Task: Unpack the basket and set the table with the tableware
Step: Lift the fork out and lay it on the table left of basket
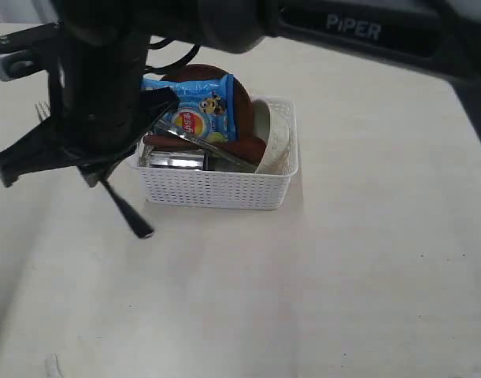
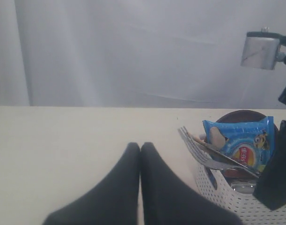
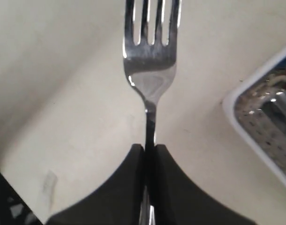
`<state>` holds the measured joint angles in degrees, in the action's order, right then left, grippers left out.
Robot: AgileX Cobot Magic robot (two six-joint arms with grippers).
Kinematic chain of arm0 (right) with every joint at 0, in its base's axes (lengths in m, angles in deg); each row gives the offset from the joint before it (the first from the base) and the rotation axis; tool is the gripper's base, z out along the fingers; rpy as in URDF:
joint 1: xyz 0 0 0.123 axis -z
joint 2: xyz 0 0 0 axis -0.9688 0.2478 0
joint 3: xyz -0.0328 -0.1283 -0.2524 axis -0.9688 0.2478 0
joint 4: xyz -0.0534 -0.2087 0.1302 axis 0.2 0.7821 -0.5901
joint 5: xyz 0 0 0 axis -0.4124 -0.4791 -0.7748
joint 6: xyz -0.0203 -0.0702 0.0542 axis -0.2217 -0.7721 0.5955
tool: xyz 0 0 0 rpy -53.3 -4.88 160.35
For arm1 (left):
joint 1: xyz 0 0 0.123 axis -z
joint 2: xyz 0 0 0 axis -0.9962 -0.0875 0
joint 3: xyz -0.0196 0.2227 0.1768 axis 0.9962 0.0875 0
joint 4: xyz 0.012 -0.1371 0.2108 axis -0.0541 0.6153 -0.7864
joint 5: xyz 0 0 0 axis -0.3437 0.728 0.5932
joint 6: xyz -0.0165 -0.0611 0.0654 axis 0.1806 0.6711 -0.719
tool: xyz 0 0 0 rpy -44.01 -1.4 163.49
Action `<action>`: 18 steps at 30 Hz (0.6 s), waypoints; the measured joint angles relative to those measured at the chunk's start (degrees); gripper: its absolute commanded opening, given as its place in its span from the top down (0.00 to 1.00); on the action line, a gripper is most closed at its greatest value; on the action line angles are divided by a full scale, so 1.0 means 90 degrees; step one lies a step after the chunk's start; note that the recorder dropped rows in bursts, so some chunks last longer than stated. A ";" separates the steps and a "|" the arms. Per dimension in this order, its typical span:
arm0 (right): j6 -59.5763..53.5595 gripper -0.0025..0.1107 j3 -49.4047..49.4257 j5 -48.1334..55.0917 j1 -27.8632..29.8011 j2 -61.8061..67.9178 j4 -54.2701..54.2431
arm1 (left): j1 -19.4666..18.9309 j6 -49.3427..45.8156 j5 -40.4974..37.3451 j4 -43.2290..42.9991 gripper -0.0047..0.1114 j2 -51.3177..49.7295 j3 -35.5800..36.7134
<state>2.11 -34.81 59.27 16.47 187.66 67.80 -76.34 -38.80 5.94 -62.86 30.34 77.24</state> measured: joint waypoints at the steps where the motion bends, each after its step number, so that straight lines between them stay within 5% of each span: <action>1: 0.0253 0.98 0.0000 -0.0105 -0.0075 0.0011 0.0013 | 0.0000 0.0000 0.0000 0.0000 0.96 0.0000 0.0000; 18: 0.4340 0.98 -0.0024 -0.1202 -0.1035 0.1285 0.0553 | 0.0000 0.0000 0.0000 0.0000 0.96 0.0000 0.0000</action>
<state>41.17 -35.03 48.46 7.15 199.23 72.78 -76.34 -38.80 5.94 -62.86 30.34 77.24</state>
